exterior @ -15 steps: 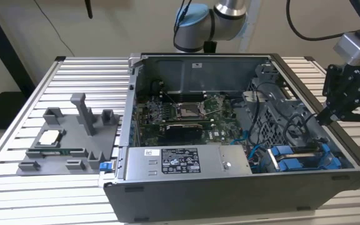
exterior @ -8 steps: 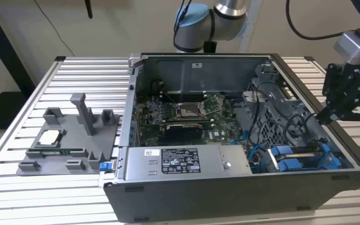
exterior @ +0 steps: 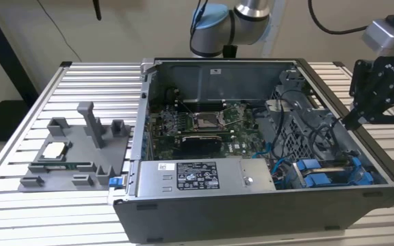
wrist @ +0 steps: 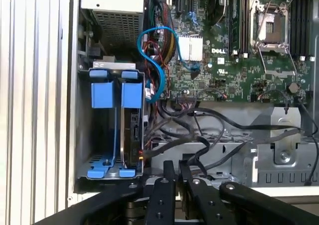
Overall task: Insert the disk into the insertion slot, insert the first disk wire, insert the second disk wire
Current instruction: 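Insert the second disk wire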
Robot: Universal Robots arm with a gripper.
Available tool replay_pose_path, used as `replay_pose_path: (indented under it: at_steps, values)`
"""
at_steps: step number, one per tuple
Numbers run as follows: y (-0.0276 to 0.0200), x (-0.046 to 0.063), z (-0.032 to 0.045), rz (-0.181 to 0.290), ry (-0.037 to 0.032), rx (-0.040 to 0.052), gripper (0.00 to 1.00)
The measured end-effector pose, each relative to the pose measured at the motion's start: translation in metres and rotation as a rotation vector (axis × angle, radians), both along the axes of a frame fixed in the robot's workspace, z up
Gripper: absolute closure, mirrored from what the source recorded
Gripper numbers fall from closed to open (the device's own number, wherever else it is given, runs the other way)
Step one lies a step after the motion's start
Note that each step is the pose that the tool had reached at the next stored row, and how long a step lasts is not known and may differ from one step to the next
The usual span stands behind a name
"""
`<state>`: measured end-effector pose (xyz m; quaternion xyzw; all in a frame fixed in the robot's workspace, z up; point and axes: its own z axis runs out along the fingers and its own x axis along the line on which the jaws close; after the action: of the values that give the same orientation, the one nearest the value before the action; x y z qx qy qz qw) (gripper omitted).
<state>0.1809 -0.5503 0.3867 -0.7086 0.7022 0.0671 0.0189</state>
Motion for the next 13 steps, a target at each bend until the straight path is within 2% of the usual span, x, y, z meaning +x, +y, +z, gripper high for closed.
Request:
replay_pose_path:
  at_steps: [6, 13]
  values:
    - [0.0, -0.017, 0.0128, 0.0, 0.0001, 0.0005, 0.84]
    - [0.0, -0.046, 0.0137, 0.0, 0.0004, -0.0006, 0.84]
